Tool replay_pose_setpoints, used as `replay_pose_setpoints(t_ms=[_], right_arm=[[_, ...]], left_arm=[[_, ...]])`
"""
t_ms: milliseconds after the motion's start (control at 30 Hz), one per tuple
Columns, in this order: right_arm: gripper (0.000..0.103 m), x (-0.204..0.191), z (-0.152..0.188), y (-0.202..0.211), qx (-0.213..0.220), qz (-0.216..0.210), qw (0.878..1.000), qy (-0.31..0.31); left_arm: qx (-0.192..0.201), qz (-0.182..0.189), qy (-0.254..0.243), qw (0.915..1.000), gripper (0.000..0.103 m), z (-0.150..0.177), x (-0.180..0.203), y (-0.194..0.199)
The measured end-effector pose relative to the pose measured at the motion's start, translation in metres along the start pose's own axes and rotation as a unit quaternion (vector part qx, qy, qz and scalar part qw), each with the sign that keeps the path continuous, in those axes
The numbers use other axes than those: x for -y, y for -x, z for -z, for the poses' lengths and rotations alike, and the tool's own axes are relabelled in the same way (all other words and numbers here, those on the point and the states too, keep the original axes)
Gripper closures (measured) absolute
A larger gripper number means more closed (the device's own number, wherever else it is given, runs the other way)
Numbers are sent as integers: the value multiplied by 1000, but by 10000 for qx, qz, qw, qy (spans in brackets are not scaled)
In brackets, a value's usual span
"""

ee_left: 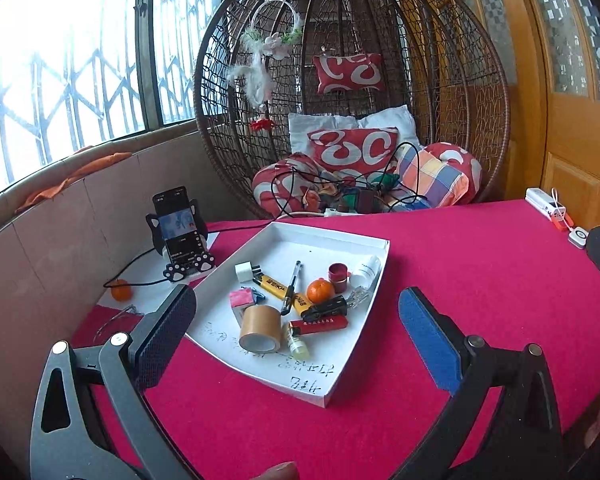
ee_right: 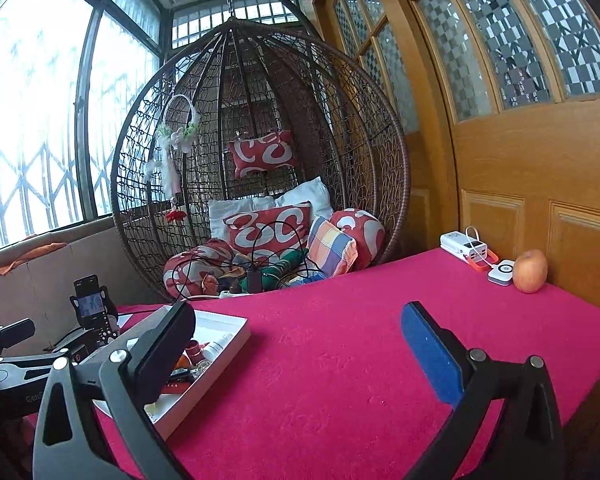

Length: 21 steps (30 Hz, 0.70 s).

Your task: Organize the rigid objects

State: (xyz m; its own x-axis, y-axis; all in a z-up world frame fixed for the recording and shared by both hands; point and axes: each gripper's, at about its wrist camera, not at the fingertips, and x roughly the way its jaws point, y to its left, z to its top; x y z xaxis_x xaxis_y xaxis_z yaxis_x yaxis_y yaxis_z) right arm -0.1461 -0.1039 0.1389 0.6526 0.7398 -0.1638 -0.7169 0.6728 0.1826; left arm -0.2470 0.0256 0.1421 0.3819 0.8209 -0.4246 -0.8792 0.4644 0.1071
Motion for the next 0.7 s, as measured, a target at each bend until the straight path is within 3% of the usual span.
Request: replay_pose_setpoints(t_ms=[100, 267, 500, 700], right_arm=[[0, 3, 0, 7, -10, -101, 9998, -163], [0, 0, 7, 19, -68, 151, 9995, -258], [0, 4, 12, 27, -132, -285, 9982, -512], [0, 5, 20, 26, -250, -152, 9977, -612]], left_arm=[[-76, -117, -66, 9999, 1, 12, 4, 10], [-358, 253, -23, 9990, 1, 31, 8, 16], [-415, 375, 11, 9984, 1, 40, 17, 24], [-510, 367, 102, 9980, 1, 40, 13, 21]])
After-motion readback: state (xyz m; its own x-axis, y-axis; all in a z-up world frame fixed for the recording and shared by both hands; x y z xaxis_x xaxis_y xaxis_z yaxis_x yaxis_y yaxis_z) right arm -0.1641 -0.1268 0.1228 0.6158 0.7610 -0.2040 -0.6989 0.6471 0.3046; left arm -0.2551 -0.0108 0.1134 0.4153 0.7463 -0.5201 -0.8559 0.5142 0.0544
